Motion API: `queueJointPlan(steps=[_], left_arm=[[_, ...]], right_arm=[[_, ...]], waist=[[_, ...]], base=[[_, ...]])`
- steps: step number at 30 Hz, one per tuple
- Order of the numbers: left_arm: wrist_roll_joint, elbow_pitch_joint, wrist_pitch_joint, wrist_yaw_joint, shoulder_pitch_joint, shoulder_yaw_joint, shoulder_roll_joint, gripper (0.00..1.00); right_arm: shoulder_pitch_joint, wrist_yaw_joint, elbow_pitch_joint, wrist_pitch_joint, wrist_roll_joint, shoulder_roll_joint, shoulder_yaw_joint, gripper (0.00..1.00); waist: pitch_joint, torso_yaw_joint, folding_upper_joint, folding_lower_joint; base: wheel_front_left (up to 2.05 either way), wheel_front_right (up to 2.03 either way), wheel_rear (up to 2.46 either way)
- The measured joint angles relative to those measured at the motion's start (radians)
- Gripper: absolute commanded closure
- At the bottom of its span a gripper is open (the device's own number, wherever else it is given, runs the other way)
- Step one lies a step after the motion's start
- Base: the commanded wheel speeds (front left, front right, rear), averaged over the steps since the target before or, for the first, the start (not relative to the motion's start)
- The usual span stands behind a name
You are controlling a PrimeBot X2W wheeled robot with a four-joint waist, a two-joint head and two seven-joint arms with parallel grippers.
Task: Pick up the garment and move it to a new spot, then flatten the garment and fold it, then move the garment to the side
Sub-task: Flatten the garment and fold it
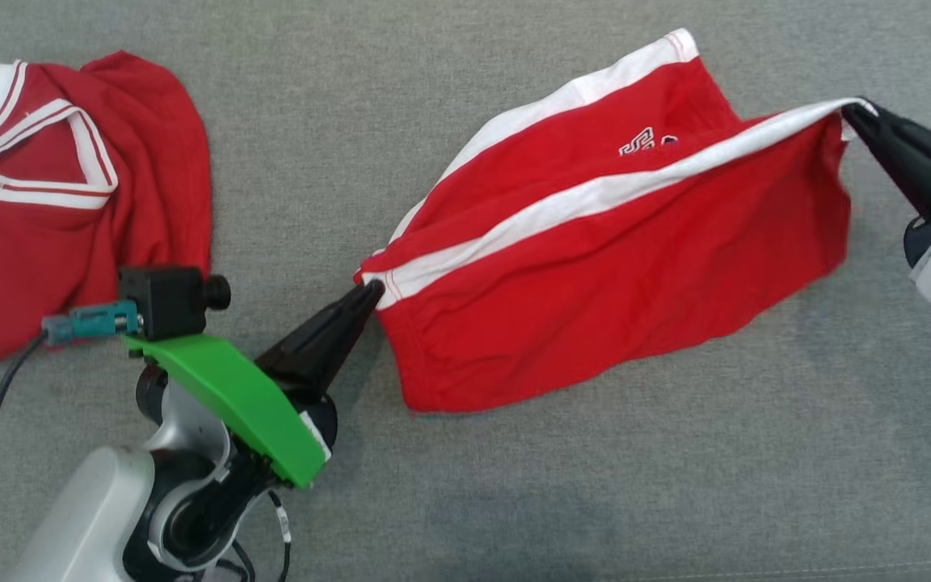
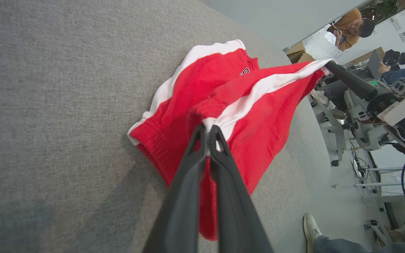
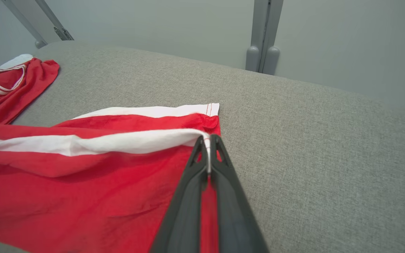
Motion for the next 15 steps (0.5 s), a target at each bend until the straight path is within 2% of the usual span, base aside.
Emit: queueJointPlan(steps=[7,15], left_arm=[[-0.004,0.044,0.036,0.016,-0.146,0.022,-0.044,1.00],[-0.001,0.104,0.040,0.026,-0.248,0.045,-0.089,1.00]], right_arm=[[-0.126,-0.001,0.063,0.057,-0.062,0.046,0.003,1.00],[-0.245,-0.001,0.159,0.061,-0.138,0.115,0.011,1.00]], waist=[[0.088,0.048,0.0000,0.0000],[0.164,0.096,0.0000,0.0000]], base=[[0.00,0.00,0.00],[0.00,0.00,0.00]])
